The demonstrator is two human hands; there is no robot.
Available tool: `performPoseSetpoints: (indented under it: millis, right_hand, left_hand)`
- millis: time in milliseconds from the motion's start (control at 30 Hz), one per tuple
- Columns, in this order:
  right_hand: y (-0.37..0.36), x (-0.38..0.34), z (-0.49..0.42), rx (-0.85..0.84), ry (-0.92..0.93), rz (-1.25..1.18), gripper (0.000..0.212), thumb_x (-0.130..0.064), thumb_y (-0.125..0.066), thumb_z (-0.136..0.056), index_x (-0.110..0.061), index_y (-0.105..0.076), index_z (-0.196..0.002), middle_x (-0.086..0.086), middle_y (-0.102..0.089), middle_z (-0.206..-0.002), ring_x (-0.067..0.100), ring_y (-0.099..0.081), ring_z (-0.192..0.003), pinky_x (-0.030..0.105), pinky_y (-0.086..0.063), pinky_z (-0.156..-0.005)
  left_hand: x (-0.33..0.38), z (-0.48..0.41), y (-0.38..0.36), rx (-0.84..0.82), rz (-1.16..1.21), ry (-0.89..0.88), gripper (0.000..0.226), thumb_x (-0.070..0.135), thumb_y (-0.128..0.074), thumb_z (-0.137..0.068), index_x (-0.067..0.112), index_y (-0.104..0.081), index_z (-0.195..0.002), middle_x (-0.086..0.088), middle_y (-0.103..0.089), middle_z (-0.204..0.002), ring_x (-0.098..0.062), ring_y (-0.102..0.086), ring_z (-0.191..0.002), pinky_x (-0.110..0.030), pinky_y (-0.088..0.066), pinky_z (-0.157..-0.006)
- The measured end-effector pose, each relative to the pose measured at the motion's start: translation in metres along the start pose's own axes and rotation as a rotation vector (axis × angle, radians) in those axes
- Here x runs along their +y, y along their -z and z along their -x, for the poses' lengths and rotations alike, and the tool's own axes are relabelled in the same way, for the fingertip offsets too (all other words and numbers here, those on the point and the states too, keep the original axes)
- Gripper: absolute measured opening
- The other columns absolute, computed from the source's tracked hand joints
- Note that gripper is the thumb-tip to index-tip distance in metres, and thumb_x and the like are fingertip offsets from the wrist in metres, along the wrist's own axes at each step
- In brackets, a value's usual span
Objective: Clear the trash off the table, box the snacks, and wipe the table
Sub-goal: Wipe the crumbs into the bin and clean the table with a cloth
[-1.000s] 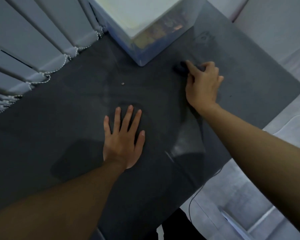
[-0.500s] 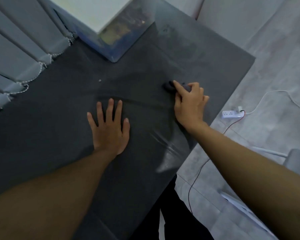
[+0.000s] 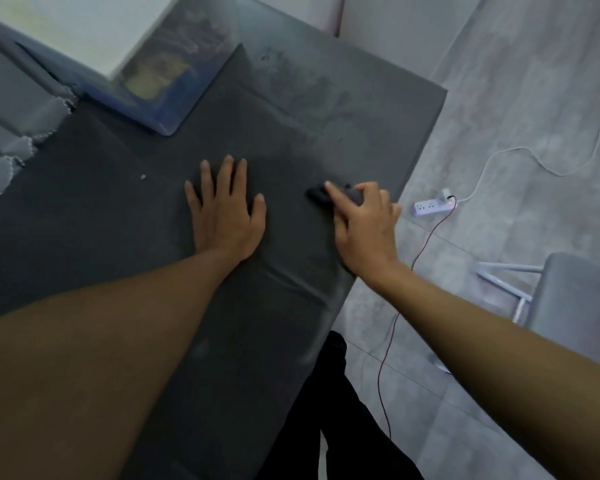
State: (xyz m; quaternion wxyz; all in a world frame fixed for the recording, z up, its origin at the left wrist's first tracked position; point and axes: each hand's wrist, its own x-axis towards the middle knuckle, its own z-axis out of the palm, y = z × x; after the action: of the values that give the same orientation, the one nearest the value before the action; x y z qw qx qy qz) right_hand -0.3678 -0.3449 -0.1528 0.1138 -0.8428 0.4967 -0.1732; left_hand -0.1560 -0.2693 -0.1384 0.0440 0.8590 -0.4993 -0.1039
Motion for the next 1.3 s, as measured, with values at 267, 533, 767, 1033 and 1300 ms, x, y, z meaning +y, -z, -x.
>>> performPoseSetpoints:
  millis: [267, 533, 767, 1033, 1300]
  right_hand:
    - [0.014, 0.059, -0.06, -0.086, 0.39, 0.079, 0.039, -0.031, -0.051, -0.098, -0.045, -0.057, -0.134, 0.005, -0.055, -0.113, 0.027, -0.053, -0.097, 0.041, -0.028, -0.082]
    - [-0.01, 0.005, -0.075, -0.006, 0.017, 0.003, 0.044, -0.025, -0.054, -0.094, -0.031, -0.057, -0.138, 0.012, -0.052, -0.107, 0.032, -0.05, -0.093, 0.041, -0.034, -0.079]
    - [-0.019, 0.028, -0.151, -0.002, 0.159, 0.059, 0.043, -0.026, -0.051, -0.095, -0.038, -0.057, -0.137, 0.01, -0.052, -0.111, 0.032, -0.05, -0.1, 0.039, -0.026, -0.083]
    - [-0.037, -0.02, -0.145, -0.075, 0.297, -0.043, 0.044, -0.027, -0.049, -0.095, -0.029, -0.058, -0.138, 0.012, -0.051, -0.104, 0.03, -0.049, -0.091, 0.041, -0.033, -0.077]
    - [-0.052, -0.032, -0.222, -0.052, -0.051, 0.0, 0.044, -0.027, -0.048, -0.095, -0.036, -0.055, -0.137, 0.01, -0.048, -0.117, 0.032, -0.046, -0.107, 0.044, -0.03, -0.088]
  left_hand:
    - [0.012, -0.02, -0.014, -0.011, -0.09, 0.13, 0.069, 0.06, -0.013, -0.099, 0.032, 0.003, -0.16, 0.006, 0.007, -0.168, -0.03, 0.012, -0.154, -0.064, 0.004, -0.119]
    - [0.012, -0.024, -0.015, -0.022, -0.134, 0.135, 0.071, 0.06, -0.01, -0.097, 0.032, 0.007, -0.159, 0.006, 0.009, -0.168, -0.031, 0.012, -0.154, -0.065, 0.001, -0.119]
    - [0.012, -0.027, -0.014, -0.036, -0.139, 0.13, 0.071, 0.06, -0.005, -0.096, 0.031, 0.009, -0.159, 0.004, 0.01, -0.168, -0.032, 0.012, -0.153, -0.064, -0.001, -0.119]
    - [0.012, -0.028, -0.012, -0.073, -0.172, 0.148, 0.072, 0.061, -0.005, -0.096, 0.03, 0.017, -0.157, 0.004, 0.017, -0.167, -0.032, 0.016, -0.153, -0.065, -0.001, -0.119]
    - [0.012, -0.029, -0.01, -0.087, -0.174, 0.135, 0.072, 0.06, -0.006, -0.097, 0.029, 0.015, -0.158, 0.003, 0.016, -0.167, -0.032, 0.015, -0.153, -0.065, 0.0, -0.119]
